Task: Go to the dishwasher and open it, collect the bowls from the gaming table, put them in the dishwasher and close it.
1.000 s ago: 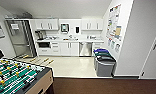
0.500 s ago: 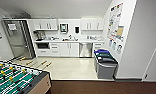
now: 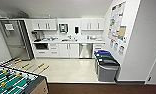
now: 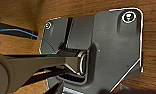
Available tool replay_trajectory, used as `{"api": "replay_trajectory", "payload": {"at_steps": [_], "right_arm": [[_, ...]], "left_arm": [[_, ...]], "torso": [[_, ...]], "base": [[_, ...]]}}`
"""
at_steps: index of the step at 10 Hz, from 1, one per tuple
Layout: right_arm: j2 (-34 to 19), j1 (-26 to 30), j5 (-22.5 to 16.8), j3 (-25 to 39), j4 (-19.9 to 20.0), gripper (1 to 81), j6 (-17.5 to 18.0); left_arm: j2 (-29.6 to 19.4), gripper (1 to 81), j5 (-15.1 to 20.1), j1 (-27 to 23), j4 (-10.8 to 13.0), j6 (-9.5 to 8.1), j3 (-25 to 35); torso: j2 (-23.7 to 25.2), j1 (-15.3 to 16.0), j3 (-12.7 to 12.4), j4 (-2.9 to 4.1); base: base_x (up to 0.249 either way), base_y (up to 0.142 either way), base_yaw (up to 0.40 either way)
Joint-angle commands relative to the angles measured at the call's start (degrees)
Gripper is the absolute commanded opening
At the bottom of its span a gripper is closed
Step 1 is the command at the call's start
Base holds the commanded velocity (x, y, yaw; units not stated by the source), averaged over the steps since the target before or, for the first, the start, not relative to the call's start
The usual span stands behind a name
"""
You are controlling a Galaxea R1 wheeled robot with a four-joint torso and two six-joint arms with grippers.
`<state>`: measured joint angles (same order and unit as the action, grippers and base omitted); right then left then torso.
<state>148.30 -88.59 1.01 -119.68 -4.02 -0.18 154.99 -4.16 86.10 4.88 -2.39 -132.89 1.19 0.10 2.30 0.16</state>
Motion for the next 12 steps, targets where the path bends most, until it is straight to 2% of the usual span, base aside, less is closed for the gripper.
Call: {"api": "replay_trajectory", "payload": {"at_steps": [1, 7, 12], "right_arm": [[-1.83, 2.58, -2.95, -0.63, 1.12, 81.1, -0.08], [-1.66, 2.75, -2.95, -1.16, 1.12, 81.1, 0.09], [-1.31, 3.02, -2.95, -1.51, 1.03, 81.1, 0.09]], "left_arm": [[-2.92, 81.1, 1.87, -2.91, -0.13, -0.42, -1.32], [-4.69, 81.1, 1.87, -2.82, -0.13, -0.42, -1.32], [-3.72, 81.1, 1.87, -2.82, 0.05, -0.42, -1.41]], "torso": [[0.0, 0.0, 0.0, 0.0], [0.0, 0.0, 0.0, 0.0], [0.0, 0.0, 0.0, 0.0]], "base": [[0.199, 0.0, 0.0], [0.198, 0.0, 0.0], [0.198, 0.0, 0.0]]}}
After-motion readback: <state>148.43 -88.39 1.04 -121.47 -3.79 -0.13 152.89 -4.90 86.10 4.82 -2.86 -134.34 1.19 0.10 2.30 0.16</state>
